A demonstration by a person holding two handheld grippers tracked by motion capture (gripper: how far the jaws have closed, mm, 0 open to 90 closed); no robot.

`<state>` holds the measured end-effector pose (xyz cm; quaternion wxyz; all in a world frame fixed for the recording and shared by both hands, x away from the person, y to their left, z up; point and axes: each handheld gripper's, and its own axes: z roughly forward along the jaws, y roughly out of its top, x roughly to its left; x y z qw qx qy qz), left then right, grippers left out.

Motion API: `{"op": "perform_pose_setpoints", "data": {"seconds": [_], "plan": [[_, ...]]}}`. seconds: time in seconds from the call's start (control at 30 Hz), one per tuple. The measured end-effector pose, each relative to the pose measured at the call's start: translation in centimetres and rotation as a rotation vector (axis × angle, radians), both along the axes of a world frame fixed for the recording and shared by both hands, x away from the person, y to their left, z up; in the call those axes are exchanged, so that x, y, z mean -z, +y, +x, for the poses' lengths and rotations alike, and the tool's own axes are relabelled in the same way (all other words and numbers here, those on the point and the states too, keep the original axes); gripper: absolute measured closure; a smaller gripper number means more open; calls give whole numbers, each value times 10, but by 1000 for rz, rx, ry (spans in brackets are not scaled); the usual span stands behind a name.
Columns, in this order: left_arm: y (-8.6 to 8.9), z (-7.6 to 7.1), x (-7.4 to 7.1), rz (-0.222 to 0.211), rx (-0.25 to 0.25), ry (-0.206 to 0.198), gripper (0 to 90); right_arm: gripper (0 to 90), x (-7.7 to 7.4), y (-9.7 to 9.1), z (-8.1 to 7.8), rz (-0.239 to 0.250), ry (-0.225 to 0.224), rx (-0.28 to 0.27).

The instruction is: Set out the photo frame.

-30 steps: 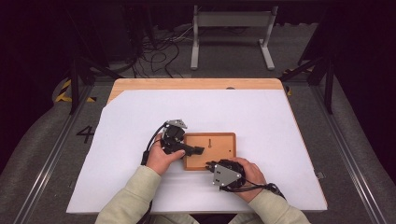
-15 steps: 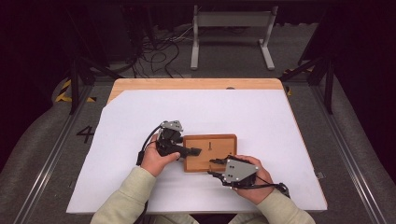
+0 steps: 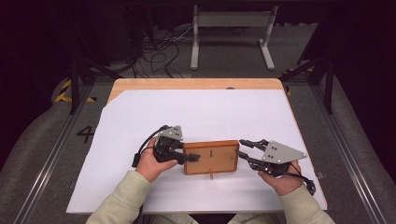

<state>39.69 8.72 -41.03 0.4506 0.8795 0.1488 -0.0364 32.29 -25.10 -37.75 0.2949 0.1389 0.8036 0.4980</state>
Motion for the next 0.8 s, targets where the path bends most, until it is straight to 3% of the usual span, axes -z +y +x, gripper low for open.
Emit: {"op": "perform_pose_setpoints", "data": {"seconds": [0.17,0.3,0.43,0.53,0.7,0.8], "plan": [[0,-7,-2,-6,30,-20,643,646,-3,-20,8,21,0,80],[-2,-15,-5,-6,80,-43,679,647,-4,-28,11,43,3,105],[-4,-19,-5,1,76,-79,697,650,-3,-35,14,62,8,130],[-2,-19,-4,-24,68,-75,698,652,-2,-39,16,74,12,143],[8,-18,-12,-119,30,-89,699,654,-2,-45,17,90,19,159],[10,-19,-16,-133,13,-108,699,655,-1,-46,17,92,23,164]]}}
